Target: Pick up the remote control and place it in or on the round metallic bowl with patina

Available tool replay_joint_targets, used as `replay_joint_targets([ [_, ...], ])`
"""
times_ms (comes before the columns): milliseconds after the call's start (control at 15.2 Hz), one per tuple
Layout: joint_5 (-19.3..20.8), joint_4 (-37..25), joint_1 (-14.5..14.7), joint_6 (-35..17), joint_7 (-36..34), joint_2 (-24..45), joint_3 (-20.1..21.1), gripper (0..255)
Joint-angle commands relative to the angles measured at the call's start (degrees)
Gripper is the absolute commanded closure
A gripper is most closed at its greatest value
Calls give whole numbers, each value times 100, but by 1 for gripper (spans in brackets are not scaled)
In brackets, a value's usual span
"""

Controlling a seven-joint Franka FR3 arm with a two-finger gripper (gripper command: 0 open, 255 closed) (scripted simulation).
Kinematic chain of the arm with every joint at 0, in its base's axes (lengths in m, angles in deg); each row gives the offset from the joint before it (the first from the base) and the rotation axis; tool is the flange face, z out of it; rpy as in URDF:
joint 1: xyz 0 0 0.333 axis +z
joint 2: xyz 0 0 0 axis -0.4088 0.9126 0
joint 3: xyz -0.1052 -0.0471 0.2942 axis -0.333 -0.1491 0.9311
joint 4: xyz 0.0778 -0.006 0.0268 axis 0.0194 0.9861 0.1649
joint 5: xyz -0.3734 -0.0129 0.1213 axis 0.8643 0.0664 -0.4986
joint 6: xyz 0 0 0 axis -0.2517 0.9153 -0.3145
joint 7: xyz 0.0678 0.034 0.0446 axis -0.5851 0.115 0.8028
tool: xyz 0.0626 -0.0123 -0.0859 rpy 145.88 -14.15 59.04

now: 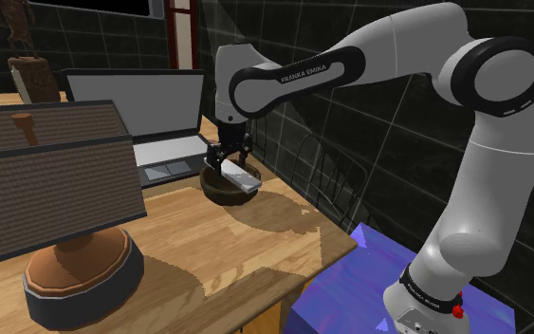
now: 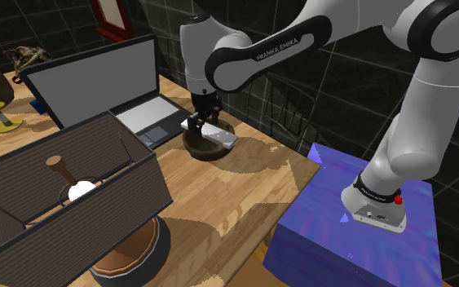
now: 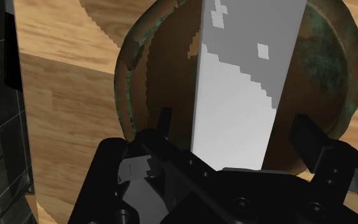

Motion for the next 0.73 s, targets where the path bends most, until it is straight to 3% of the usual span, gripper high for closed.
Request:
replay_joint_targets([
  [0,4,1,0,-9,-1,9,-1,0],
  [264,-82,-531,-1,673,58,-154,24,0],
  [660,-82,-531,-1,673,58,-154,23,0],
])
